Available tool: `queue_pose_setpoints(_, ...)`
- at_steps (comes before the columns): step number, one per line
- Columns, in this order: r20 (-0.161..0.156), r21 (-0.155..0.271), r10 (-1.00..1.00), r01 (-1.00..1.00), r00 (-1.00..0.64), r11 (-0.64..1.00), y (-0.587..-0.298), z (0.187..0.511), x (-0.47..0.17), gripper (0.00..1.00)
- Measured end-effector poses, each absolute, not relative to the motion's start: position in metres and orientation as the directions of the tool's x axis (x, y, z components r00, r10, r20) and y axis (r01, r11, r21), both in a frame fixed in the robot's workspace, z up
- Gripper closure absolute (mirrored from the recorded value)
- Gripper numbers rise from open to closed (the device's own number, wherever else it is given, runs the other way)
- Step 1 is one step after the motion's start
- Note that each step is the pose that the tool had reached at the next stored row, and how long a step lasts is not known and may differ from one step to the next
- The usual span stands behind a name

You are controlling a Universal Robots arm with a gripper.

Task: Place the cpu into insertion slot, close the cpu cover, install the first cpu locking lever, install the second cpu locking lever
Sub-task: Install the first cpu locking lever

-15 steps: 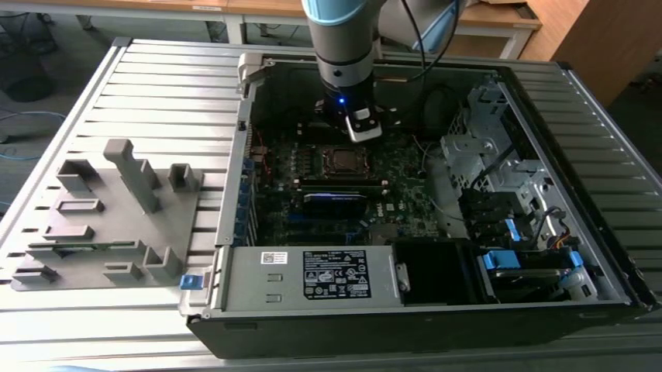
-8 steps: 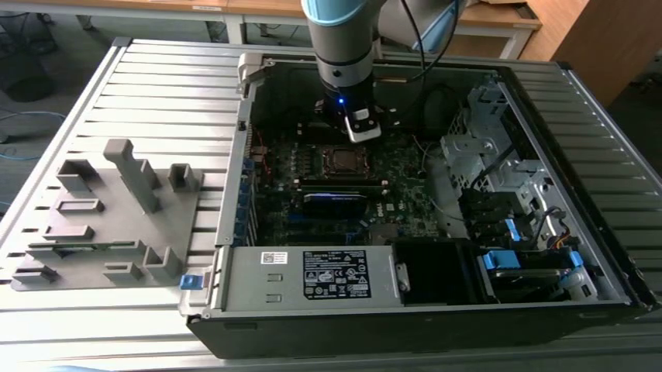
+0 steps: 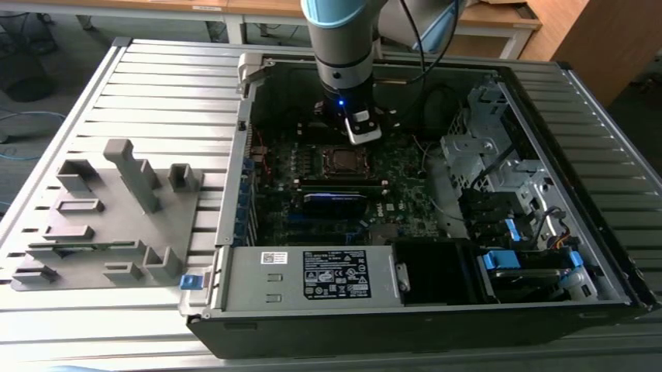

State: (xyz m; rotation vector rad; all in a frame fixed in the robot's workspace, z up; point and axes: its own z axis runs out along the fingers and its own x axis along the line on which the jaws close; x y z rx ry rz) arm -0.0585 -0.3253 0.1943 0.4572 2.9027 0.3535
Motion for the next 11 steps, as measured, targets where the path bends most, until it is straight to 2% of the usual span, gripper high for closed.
queue_pose_setpoints(11,-0.140,0.262,0.313,0.270,-0.939,0.927,-0.3280,0.1934,-0.0589,0.90)
